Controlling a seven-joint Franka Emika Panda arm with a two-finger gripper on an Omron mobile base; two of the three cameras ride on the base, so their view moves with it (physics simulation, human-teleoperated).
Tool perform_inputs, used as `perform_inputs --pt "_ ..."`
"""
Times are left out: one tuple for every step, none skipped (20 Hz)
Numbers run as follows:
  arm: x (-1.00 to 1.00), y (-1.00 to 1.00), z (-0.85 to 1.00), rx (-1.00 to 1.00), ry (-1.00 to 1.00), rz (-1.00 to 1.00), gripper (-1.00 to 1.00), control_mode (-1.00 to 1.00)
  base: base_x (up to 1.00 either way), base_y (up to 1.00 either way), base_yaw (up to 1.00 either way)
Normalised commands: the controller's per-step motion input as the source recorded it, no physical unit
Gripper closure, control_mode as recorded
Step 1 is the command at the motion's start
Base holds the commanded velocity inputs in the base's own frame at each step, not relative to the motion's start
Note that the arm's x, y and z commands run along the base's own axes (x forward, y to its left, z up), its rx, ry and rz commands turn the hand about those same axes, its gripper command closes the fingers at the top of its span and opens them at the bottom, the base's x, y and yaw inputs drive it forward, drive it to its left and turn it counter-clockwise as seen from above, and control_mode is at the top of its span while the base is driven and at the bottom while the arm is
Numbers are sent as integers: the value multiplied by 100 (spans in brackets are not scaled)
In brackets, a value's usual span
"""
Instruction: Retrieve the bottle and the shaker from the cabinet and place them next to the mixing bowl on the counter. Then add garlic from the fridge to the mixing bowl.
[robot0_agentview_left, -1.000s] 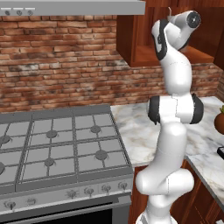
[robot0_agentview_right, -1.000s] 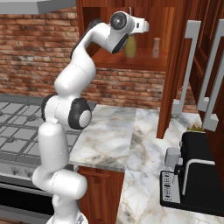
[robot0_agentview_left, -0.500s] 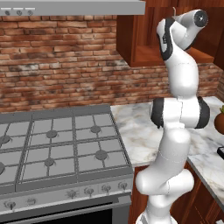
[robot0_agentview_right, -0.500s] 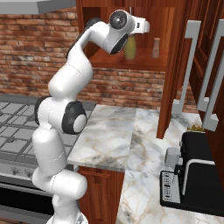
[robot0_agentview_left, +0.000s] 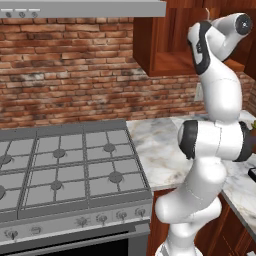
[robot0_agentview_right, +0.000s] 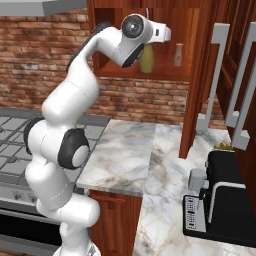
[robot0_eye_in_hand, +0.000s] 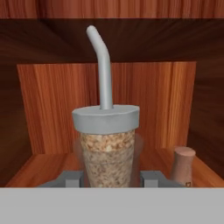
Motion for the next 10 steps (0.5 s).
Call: perform_inputs --pt "-76 0 0 0 -3 0 100 -100 0 0 0" --pt "-84 0 0 0 -2 0 100 -100 0 0 0" --pt "-98 0 0 0 -3 0 100 -100 0 0 0" --pt "-100 0 3 0 -3 0 100 -100 0 0 0" --pt "-100 0 0 0 -3 0 100 -100 0 0 0" --pt "-100 0 0 0 -2 0 100 -100 0 0 0" --pt "-100 0 1 0 -2 0 100 -100 0 0 0" --pt "-100 0 1 0 -3 0 100 -100 0 0 0" --pt "-100 0 1 0 -5 0 100 -100 0 0 0" --pt "-100 0 0 0 -6 0 100 -100 0 0 0"
